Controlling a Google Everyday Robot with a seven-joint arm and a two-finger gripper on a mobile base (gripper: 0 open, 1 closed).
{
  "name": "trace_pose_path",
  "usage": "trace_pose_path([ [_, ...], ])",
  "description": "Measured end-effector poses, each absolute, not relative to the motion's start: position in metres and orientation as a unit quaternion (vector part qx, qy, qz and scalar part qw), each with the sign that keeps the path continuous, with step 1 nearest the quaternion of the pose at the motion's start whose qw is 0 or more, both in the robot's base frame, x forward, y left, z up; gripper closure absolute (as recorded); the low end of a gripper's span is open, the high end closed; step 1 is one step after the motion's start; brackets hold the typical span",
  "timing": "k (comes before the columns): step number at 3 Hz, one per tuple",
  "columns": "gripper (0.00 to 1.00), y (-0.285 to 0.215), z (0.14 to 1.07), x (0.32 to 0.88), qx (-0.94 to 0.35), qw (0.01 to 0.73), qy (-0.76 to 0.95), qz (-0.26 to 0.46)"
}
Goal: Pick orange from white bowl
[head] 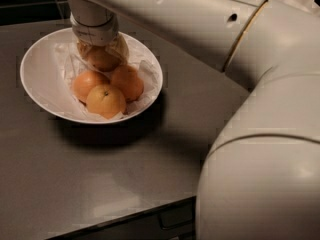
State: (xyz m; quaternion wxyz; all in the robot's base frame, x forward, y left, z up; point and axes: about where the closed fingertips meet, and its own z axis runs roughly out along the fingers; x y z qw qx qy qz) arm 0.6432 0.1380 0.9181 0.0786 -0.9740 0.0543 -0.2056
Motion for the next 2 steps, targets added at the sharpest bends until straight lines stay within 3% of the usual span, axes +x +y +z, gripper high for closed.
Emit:
trace_pose_path([
  [2, 1.00, 0.123, 0.963, 0.632, -0.959, 0.082, 0.094, -0.256],
])
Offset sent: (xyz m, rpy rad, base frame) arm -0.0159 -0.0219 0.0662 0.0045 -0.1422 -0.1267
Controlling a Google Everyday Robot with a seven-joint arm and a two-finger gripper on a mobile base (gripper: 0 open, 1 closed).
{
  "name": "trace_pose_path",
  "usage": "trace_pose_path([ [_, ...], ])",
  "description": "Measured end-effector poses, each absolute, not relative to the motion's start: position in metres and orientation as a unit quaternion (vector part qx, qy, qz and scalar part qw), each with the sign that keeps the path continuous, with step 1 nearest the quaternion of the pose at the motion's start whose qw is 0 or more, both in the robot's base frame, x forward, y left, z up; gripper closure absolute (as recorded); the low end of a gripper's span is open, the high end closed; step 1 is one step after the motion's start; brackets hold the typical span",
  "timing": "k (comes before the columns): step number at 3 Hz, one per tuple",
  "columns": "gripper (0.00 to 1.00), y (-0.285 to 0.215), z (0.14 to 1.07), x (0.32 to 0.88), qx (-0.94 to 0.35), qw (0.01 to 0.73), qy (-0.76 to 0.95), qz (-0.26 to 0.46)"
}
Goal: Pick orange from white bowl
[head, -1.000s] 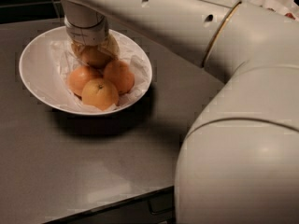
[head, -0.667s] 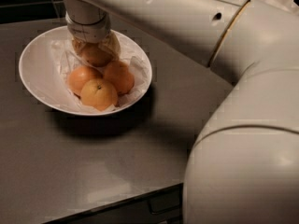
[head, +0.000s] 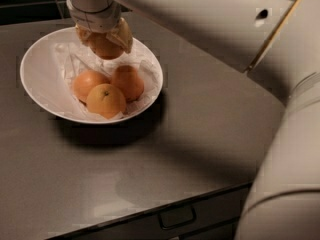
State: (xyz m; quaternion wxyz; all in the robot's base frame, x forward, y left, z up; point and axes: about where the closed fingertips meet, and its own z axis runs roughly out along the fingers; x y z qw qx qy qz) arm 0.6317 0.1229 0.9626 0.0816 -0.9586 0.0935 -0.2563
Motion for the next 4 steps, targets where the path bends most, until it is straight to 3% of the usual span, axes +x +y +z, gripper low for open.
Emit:
trace_pose_path([
  [2, 1.00, 0.112, 0.996, 0.610, -0.936, 0.141, 0.108, -0.305],
  [4, 1.00, 0.101, 0.992, 0.590, -0.905, 0.260, 0.114, -0.315],
])
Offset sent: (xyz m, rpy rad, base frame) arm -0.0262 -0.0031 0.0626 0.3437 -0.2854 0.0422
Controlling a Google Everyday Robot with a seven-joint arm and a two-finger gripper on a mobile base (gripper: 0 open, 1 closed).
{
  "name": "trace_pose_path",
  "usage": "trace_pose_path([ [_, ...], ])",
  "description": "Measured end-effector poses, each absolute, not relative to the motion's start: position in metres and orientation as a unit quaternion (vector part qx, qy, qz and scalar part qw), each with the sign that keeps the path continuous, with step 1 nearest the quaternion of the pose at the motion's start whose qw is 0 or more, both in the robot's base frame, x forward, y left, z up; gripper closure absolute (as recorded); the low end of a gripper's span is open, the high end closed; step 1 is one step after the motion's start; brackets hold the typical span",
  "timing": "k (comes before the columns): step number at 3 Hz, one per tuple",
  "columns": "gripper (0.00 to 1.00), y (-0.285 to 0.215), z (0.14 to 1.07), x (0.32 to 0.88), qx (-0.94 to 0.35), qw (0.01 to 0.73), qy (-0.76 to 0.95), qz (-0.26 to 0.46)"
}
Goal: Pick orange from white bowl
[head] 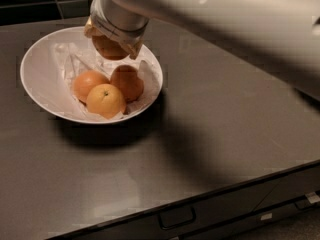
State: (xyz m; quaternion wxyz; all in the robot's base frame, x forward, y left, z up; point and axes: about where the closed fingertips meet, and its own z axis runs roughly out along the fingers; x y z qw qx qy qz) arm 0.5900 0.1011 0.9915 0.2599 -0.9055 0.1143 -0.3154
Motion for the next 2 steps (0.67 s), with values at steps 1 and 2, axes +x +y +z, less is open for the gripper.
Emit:
trace_pose_path([
  [1, 1.00, 0.1148, 1.0058, 0.5944, -0.890, 0.298, 0.112, -0.327],
  [2, 1.00, 0.1148, 1.0058, 0.5944, -0.890, 0.298, 0.112, -0.327],
])
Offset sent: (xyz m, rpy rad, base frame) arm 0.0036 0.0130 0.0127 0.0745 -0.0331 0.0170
